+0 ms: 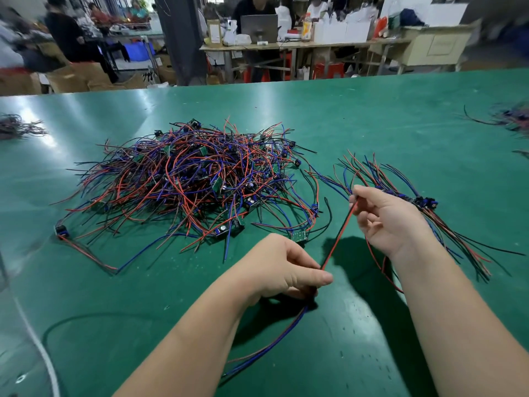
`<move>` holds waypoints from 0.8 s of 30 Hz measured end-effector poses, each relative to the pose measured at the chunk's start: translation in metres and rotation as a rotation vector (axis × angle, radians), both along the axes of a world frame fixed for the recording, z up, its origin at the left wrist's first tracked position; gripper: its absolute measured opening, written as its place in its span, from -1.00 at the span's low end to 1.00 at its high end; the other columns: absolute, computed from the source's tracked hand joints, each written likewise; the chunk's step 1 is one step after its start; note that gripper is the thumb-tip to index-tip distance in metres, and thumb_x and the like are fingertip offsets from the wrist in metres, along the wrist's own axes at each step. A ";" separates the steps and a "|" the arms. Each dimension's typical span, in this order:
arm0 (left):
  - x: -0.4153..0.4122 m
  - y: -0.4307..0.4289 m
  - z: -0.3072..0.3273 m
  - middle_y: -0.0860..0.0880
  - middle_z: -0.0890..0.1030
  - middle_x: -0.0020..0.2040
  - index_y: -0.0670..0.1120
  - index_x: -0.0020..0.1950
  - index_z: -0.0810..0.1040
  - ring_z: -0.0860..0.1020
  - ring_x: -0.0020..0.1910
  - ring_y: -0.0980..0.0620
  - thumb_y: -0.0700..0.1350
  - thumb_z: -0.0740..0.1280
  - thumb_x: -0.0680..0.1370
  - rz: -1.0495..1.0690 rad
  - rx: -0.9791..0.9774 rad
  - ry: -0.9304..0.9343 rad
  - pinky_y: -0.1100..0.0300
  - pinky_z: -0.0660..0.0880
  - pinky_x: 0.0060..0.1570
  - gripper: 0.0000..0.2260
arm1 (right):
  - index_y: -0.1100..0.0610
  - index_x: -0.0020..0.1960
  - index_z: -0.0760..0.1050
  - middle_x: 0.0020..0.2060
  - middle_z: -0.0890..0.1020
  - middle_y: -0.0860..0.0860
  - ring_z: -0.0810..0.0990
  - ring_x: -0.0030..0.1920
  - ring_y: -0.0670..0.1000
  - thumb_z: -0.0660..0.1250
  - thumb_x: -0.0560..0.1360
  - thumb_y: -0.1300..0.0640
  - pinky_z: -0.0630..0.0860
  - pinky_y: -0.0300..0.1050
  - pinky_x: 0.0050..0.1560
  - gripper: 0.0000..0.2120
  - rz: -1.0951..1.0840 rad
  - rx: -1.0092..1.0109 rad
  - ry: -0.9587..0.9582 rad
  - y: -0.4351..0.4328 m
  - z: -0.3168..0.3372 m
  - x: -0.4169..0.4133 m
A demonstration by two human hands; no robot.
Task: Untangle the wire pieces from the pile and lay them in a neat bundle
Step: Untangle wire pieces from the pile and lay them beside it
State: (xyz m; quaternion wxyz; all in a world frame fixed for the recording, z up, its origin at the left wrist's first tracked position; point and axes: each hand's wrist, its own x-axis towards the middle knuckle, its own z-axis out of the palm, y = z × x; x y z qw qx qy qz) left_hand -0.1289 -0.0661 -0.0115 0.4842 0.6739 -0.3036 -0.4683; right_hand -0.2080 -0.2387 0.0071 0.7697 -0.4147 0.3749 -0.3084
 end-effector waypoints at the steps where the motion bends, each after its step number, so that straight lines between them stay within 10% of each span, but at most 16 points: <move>1: 0.001 0.001 0.000 -0.03 0.60 -0.43 -0.13 -0.27 0.62 0.54 -0.46 0.12 -0.22 0.52 0.39 -0.020 0.010 0.002 0.30 0.53 -0.37 -0.90 | 0.16 -0.27 0.48 -0.55 0.55 -0.01 0.49 -0.59 -0.15 0.38 0.47 0.25 0.27 -0.40 -0.64 -0.84 -0.011 0.026 -0.009 -0.002 0.001 -0.001; 5: -0.001 0.001 -0.001 -0.04 0.63 -0.38 -0.11 -0.24 0.61 0.59 -0.39 0.09 -0.21 0.52 0.40 -0.041 -0.004 0.007 0.27 0.56 -0.32 -0.90 | 0.16 -0.26 0.42 -0.60 0.50 -0.03 0.47 -0.60 -0.14 0.34 0.54 0.16 0.28 -0.39 -0.63 -0.78 -0.059 -0.017 -0.052 -0.007 0.000 -0.003; 10: 0.004 -0.006 -0.001 -0.10 0.64 -0.32 -0.16 -0.21 0.62 0.60 -0.38 0.08 -0.17 0.49 0.42 0.259 -0.170 0.080 0.24 0.59 -0.31 -0.90 | 0.13 -0.06 0.37 -0.20 0.59 0.12 0.63 -0.30 0.03 0.08 0.64 0.08 0.50 -0.22 -0.37 -0.81 -0.207 -0.168 -0.017 -0.008 0.004 -0.001; 16: 0.019 -0.008 -0.001 -0.07 0.66 -0.31 -0.19 -0.17 0.61 0.61 -0.42 0.11 -0.08 0.43 0.44 0.539 -0.269 0.269 0.29 0.56 -0.41 -0.83 | -0.05 -0.08 0.58 -0.12 0.65 0.00 0.58 -0.27 -0.06 0.49 0.40 0.16 0.51 -0.22 -0.19 -0.82 0.496 -0.939 0.160 0.033 -0.008 0.008; 19: 0.018 -0.008 -0.001 -0.08 0.64 -0.29 -0.15 -0.16 0.60 0.61 -0.40 0.09 0.00 0.33 0.54 0.477 -0.293 0.285 0.24 0.58 -0.36 -0.77 | -0.04 -0.06 0.61 -0.14 0.63 -0.09 0.60 -0.19 -0.13 0.52 0.35 0.19 0.48 -0.30 -0.09 -0.77 0.500 -1.245 0.290 0.044 -0.018 0.014; 24: 0.016 -0.009 0.002 -0.10 0.70 -0.05 -0.13 0.02 0.59 0.68 -0.24 0.01 -0.02 0.25 0.60 0.451 -0.291 0.304 0.20 0.60 -0.33 -0.79 | 0.03 -0.03 0.62 -0.21 0.66 -0.09 0.63 -0.22 -0.15 0.48 0.37 0.25 0.55 -0.28 -0.07 -0.78 0.250 -1.094 0.238 0.037 -0.021 0.015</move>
